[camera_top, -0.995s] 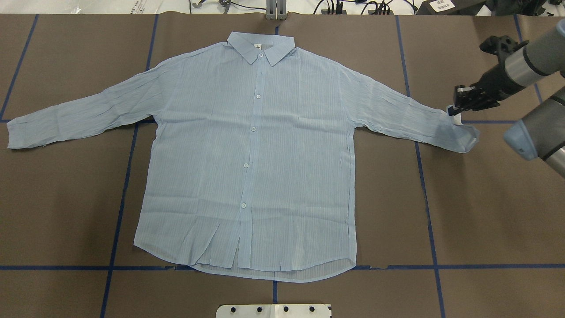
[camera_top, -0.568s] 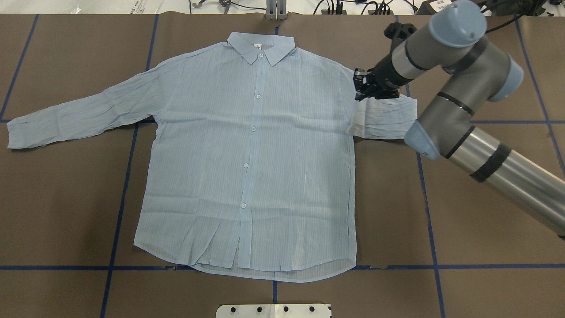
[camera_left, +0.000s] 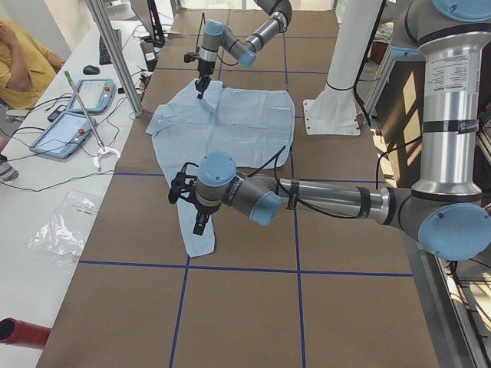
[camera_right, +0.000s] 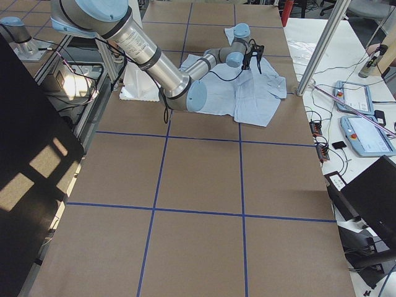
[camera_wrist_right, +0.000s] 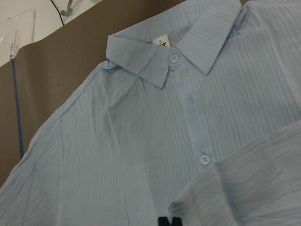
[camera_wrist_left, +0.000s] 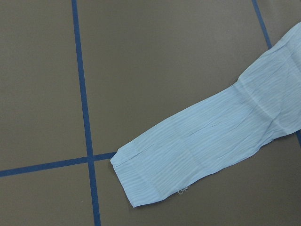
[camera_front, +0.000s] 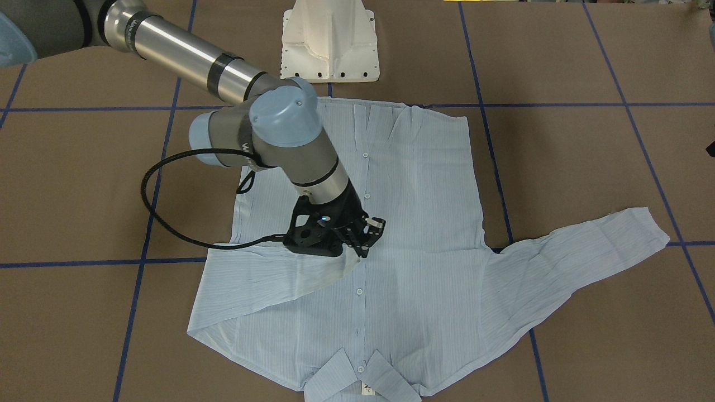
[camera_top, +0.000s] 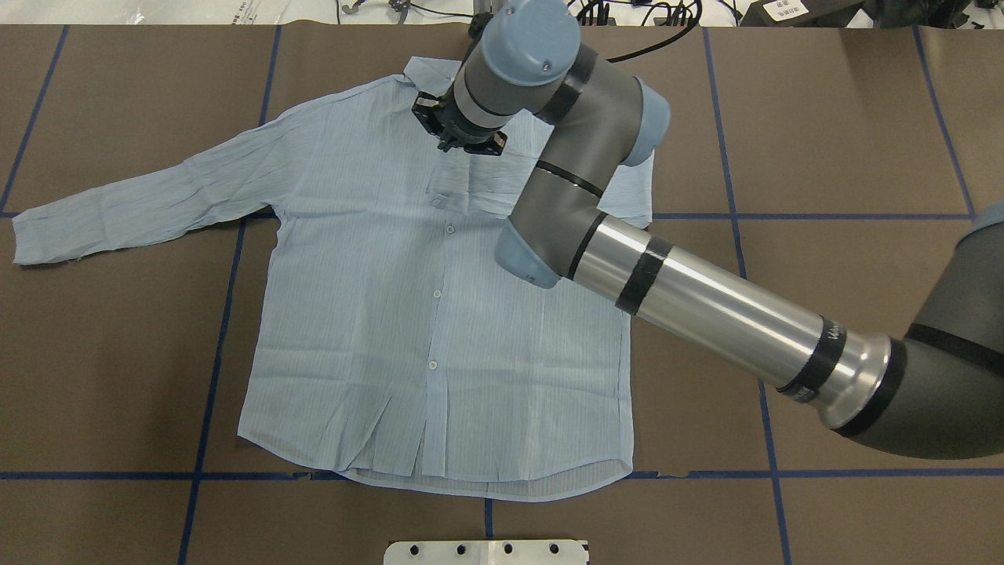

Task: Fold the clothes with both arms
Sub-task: 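Carry the sleeve with the right gripper across the shirt toward the collar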

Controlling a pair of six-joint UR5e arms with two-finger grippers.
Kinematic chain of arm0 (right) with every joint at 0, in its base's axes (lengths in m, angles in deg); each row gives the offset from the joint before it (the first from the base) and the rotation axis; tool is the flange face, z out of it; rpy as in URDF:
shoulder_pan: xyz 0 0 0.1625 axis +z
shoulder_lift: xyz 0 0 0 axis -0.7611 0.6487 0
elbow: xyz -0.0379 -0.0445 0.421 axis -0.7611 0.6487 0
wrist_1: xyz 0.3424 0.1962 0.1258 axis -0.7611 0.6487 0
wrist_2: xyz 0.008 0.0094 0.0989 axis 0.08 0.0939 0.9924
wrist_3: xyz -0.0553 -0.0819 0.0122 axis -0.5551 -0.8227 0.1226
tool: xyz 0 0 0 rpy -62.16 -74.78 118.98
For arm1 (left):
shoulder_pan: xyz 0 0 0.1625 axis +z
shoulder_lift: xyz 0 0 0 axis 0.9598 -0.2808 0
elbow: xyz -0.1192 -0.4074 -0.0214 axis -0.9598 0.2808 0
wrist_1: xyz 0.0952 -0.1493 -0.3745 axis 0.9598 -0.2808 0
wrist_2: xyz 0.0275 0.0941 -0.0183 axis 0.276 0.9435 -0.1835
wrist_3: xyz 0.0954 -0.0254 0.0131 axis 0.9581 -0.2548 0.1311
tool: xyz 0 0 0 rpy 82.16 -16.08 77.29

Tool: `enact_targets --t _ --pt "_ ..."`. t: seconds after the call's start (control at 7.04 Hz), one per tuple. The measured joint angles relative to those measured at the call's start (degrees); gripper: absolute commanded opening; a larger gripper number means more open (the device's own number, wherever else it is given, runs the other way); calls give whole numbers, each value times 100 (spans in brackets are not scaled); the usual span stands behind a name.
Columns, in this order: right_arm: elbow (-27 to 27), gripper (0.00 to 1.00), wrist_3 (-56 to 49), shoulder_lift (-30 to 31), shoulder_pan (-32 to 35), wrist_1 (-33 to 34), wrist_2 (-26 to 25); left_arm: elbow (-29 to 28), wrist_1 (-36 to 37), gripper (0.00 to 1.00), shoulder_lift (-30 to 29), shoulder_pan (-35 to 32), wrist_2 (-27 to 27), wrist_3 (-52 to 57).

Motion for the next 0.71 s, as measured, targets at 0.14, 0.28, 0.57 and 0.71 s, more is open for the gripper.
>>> enact_targets --t 0.14,0.28,0.57,0.71 --pt "390 0 45 -364 -161 -149 -199 6 0 100 -2 1 -2 0" --pt "653 0 66 -588 -274 -247 -342 6 0 100 -3 3 0 0" --pt "953 75 151 -851 -465 -301 -637 -6 0 100 -4 4 2 -2" --pt "1035 99 229 -903 -516 -303 -722 -16 0 100 -7 7 2 -8"
